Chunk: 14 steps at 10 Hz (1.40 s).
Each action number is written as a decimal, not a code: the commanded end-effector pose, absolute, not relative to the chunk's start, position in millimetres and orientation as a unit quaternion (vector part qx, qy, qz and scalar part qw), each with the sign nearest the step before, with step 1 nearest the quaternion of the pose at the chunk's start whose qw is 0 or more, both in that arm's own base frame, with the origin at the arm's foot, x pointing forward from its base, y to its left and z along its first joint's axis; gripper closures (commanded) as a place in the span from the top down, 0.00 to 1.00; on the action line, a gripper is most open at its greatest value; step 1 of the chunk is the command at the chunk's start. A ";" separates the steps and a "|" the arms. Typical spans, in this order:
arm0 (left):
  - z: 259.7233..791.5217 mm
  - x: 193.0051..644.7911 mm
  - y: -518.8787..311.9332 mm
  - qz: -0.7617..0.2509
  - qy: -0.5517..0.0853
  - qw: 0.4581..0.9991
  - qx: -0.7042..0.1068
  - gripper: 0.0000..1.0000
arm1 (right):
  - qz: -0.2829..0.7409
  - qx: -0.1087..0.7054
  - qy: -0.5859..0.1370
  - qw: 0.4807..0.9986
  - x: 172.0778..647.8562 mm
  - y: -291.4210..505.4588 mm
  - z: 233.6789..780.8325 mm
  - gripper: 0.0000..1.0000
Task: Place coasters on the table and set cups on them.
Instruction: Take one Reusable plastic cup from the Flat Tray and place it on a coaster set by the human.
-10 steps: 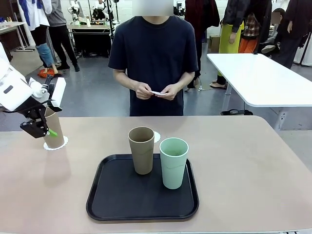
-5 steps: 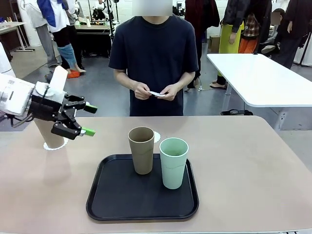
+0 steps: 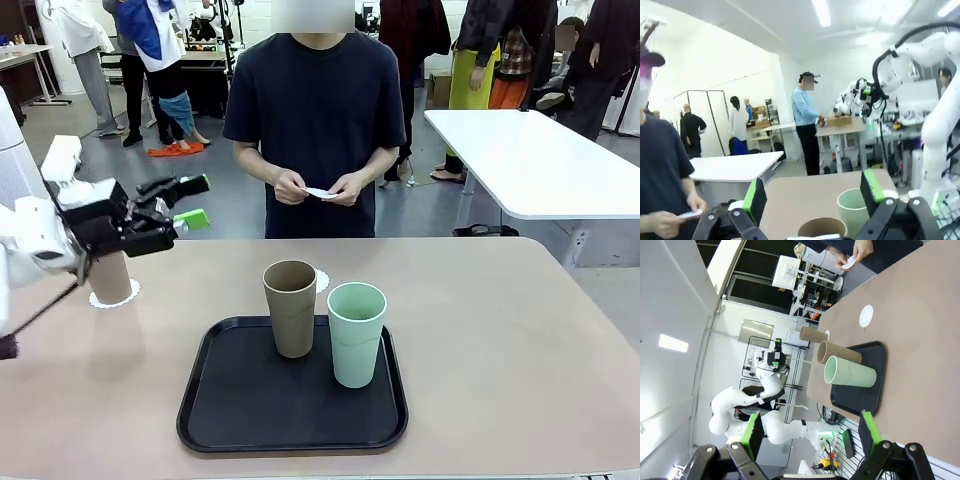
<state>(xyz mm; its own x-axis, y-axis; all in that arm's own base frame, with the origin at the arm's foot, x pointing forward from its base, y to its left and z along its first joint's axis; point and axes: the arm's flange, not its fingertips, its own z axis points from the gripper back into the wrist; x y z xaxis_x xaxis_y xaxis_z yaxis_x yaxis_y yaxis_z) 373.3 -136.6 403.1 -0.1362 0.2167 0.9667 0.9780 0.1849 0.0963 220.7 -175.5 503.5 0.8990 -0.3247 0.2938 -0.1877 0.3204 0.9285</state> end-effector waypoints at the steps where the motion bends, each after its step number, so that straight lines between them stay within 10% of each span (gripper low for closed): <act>1: 425.3 367.6 -133.5 -0.453 -0.624 0.457 -0.443 1.00 | -0.049 0.584 -0.225 0.778 222.4 -174.1 503.3 1.00; 6: 420.7 373.2 -134.1 -0.450 -0.630 0.446 -0.449 1.00 | -0.049 0.584 -0.225 0.778 222.4 -174.1 503.3 1.00; 14: 274.7 358.2 -159.6 -0.541 -0.583 0.457 -0.399 1.00 | -0.049 0.584 -0.225 0.778 222.4 -174.1 503.3 1.00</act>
